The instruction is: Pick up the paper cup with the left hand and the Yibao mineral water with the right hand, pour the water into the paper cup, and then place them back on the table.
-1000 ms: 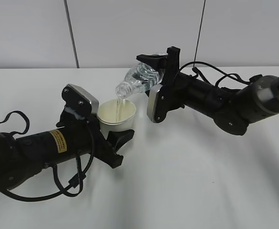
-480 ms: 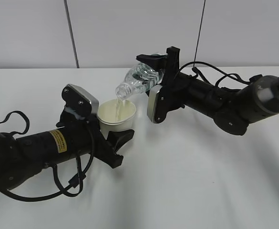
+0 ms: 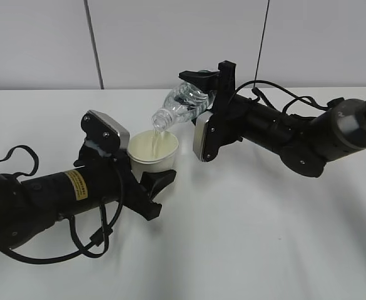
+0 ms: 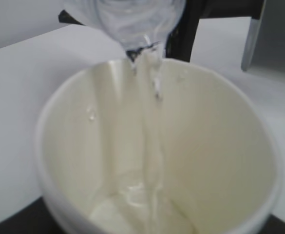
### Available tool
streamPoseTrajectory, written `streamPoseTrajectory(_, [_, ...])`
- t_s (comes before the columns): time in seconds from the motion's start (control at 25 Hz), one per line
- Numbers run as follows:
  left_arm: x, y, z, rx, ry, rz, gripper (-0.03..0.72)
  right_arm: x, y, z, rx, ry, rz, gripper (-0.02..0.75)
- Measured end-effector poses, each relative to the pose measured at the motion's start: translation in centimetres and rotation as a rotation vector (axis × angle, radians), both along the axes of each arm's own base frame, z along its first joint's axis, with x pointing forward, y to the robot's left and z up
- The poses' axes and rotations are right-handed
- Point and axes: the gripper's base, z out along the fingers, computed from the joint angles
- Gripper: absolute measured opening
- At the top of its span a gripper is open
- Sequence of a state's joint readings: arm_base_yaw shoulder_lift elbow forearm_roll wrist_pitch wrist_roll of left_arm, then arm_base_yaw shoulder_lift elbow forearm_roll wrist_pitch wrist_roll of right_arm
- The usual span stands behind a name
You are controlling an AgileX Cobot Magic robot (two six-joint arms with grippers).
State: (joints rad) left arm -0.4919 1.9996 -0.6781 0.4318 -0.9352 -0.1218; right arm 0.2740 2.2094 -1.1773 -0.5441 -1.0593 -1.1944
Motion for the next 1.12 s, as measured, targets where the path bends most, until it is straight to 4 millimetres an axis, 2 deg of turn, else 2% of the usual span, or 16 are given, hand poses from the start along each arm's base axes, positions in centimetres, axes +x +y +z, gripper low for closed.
streamPoseTrajectory(1.12, [0.0, 0.0, 0.0, 0.0, 0.0, 0.0, 0.401, -0.07, 0.27, 0.03, -0.013, -0.016, -0.003, 0.489])
